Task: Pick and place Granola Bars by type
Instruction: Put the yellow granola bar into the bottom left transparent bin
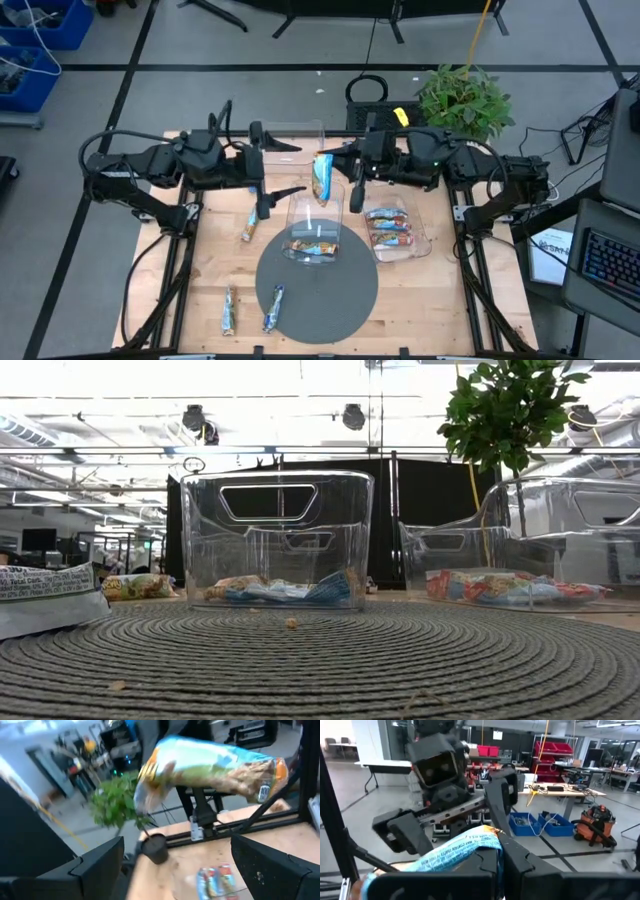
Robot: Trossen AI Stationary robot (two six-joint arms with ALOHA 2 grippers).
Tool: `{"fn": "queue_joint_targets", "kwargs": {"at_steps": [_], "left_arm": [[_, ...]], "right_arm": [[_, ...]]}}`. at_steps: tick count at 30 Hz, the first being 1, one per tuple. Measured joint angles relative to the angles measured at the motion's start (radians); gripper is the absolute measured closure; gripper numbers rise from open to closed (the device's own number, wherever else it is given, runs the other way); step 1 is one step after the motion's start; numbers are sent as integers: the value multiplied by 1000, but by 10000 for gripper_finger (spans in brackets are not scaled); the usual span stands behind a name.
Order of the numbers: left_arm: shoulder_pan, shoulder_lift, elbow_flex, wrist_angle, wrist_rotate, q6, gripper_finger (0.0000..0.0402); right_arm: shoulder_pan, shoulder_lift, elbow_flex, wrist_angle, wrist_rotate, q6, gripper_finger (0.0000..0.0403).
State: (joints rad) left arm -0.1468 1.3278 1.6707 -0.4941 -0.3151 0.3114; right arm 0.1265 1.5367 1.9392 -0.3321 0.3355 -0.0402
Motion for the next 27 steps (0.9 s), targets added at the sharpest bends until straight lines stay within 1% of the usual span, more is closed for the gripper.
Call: {"fn": "queue_joint_targets", "kwargs": {"at_steps": [3, 5, 11, 15, 18, 21, 27], "left_arm": [[-11, 9, 0, 47, -3, 127, 34], [-15, 13, 0, 53, -31, 193, 34], [-30, 28, 0, 56, -106, 302, 34], [-41, 30, 0, 57, -140, 329, 34], [-36, 33, 0, 57, -151, 260, 34], [-24, 33, 0, 52, -146, 118, 34], [20, 14, 1, -6, -11, -172, 34]], "right_arm": [[-3, 18, 0, 29, 0, 1, 403], [-3, 29, -1, 30, 1, 2, 403], [-4, 42, 0, 85, 1, 2, 403], [-5, 50, 0, 77, 1, 6, 403], [-5, 50, -1, 75, 1, 6, 403], [-8, 48, -1, 78, 2, 6, 403], [-10, 46, -1, 74, 3, -3, 403]]}}
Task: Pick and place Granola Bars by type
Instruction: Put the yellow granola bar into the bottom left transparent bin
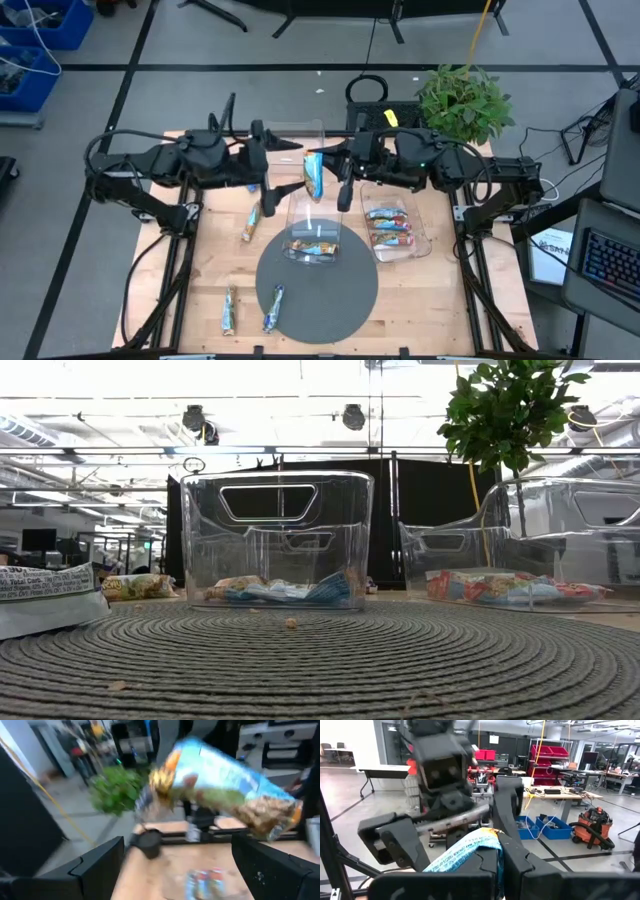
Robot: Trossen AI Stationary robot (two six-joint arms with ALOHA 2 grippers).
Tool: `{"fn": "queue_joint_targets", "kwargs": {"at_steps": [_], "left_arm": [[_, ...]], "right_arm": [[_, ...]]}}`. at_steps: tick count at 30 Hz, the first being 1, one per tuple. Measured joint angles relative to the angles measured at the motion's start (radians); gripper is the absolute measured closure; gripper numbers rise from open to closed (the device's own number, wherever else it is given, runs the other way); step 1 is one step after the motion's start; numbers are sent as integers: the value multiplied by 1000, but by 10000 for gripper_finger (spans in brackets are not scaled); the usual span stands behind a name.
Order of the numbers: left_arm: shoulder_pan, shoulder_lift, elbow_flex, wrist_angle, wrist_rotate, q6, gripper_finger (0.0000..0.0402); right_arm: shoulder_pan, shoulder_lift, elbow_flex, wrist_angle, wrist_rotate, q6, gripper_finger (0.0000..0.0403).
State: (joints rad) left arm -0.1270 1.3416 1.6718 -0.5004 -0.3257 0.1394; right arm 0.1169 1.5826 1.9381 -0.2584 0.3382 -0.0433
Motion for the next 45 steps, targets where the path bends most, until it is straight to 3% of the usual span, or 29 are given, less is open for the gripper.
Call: {"fn": "queue_joint_targets", "kwargs": {"at_steps": [15, 25, 37, 45], "left_arm": [[101, -6, -1, -73, 404, -400, 34], [120, 14, -1, 96, 464, -463, 34], [120, 56, 2, 175, 543, -501, 34], [120, 71, 0, 164, 512, -512, 48]], "right_arm": [[-6, 0, 0, -9, -2, -6, 403], [-6, 0, 0, -9, -3, -6, 403], [-6, 0, 0, -6, -3, -6, 403], [-6, 0, 0, -8, -3, -13, 403]]}}
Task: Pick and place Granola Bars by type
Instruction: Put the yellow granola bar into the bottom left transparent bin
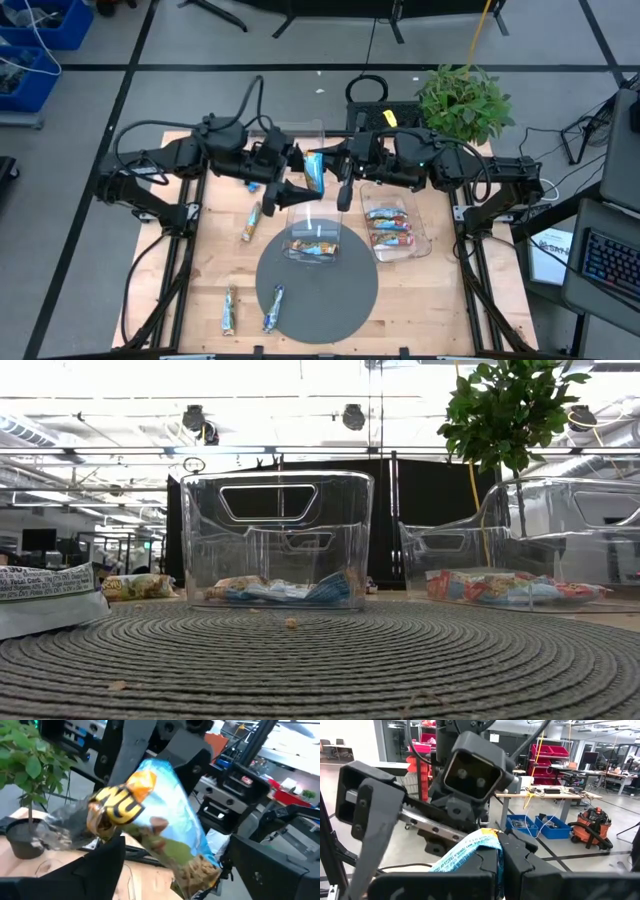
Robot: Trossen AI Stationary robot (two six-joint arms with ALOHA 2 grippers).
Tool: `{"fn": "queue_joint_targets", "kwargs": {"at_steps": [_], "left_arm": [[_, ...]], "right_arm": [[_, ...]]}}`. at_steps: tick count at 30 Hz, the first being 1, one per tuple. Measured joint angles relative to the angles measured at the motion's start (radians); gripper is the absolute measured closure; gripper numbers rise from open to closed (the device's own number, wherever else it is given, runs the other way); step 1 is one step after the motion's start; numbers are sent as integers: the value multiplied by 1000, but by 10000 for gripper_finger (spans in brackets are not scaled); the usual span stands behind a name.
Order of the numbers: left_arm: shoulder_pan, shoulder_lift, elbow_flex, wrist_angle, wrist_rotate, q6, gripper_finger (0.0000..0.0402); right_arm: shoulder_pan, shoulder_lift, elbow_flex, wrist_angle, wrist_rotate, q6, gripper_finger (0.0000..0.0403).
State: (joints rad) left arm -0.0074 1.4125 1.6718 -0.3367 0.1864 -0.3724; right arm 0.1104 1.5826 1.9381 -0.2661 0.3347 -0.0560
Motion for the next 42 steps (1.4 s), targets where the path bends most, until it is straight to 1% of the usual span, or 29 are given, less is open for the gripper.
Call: {"fn": "queue_joint_targets", "kwargs": {"at_steps": [2, 5, 9, 15, 16, 17, 20, 22, 26, 28, 31, 35, 38, 42], "left_arm": [[0, 2, 0, -5, -2, -8, 72], [0, 1, 0, -6, -3, -32, 124], [0, 3, 0, -6, -4, -52, 209], [0, 3, 0, -6, -3, -79, 354], [0, 3, 0, -6, -3, -73, 375], [0, 3, 0, -6, -3, -71, 386], [0, 3, 0, -6, -4, -57, 387], [0, 3, 0, -7, -3, -37, 393], [-2, 3, 0, -46, -4, 15, 396], [-3, 3, 0, -74, -3, 34, 396], [-3, 3, 0, -119, 10, 58, 397], [-3, 4, -1, -152, 24, 65, 398], [-2, 4, -1, -170, 24, 97, 398], [-2, 4, -1, -238, 20, 136, 398]], "right_arm": [[0, 0, 0, 0, 0, -9, 403], [0, 0, 0, 1, 0, -11, 403], [0, 0, 0, 1, 0, -13, 403], [0, 0, 0, 2, -1, -43, 403], [0, 0, 0, 2, -2, -43, 403], [0, 0, 0, 4, -1, -43, 403], [1, 0, 0, 5, -1, -49, 400], [1, -2, 0, 6, -1, -91, 389], [10, -18, 0, 13, 5, -246, 343], [20, -33, -2, 12, 31, -286, 315], [21, -68, -2, 29, 82, -290, 274], [20, -106, 3, 35, 88, -288, 233], [24, -108, 1, 4, 82, -281, 219], [28, -115, -1, -23, 85, -279, 213]]}}
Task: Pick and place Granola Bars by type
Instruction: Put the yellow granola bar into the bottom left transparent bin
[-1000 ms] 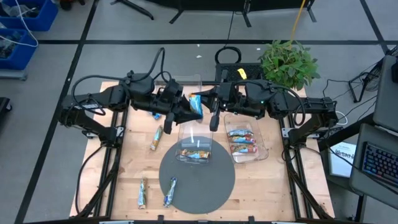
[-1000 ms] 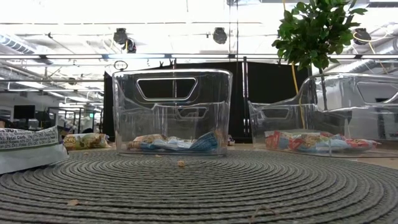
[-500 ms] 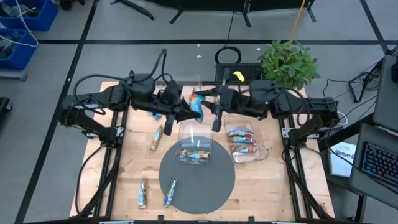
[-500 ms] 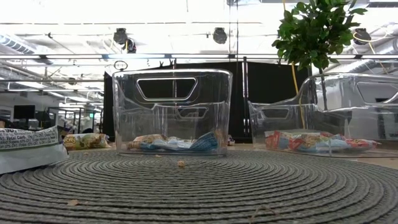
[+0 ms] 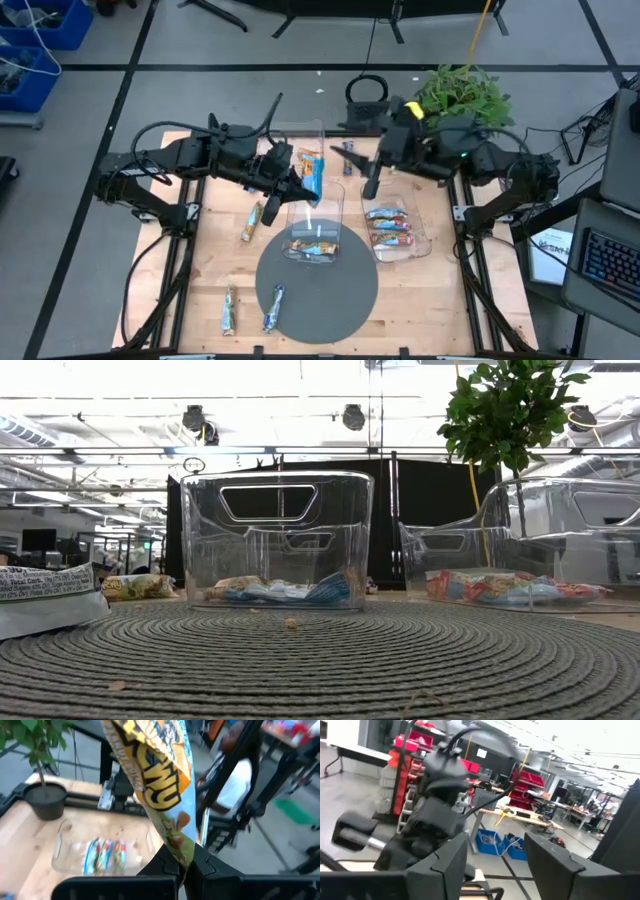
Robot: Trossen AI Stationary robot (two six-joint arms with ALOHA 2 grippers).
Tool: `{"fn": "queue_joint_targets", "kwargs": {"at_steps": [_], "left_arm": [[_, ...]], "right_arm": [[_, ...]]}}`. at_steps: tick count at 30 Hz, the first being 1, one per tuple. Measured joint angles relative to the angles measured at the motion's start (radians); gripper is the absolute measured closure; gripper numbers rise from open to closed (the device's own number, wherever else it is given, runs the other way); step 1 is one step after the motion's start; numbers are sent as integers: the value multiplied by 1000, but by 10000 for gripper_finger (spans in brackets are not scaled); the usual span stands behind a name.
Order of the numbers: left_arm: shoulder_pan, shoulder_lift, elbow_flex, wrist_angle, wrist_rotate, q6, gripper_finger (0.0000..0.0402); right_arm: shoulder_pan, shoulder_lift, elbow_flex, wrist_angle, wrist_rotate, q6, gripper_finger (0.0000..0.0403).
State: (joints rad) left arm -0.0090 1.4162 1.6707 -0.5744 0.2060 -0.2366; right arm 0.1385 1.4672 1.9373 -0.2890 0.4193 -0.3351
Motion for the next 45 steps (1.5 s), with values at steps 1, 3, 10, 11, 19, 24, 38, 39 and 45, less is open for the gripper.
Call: {"fn": "queue_joint_targets", "kwargs": {"at_steps": [1, 3, 10, 11, 19, 24, 38, 39, 45], "left_arm": [[0, 0, 0, -24, -2, 15, 398], [0, 0, 0, -76, -5, 53, 398], [0, 22, 0, -229, -40, 169, 398], [0, 32, -1, -253, -47, 183, 398], [2, 163, 0, -393, -107, 314, 398], [23, 262, 0, -518, -121, 365, 398], [67, 456, 0, -585, -156, 479, 398], [67, 467, 0, -584, -156, 484, 398], [67, 538, 0, -584, -155, 495, 398]], "right_arm": [[2, -5, 0, 0, 0, 0, 214], [15, -11, 2, 0, 0, 0, 216], [76, -15, 0, 2, -1, -33, 217], [87, -19, 1, 4, -1, -34, 216], [160, -30, 1, -14, 0, -39, 215], [199, -42, 1, -17, 44, -52, 212], [289, -54, 1, -23, 124, -133, 210], [294, -54, 1, -23, 135, -134, 209], [316, -54, 1, -23, 160, -153, 209]]}}
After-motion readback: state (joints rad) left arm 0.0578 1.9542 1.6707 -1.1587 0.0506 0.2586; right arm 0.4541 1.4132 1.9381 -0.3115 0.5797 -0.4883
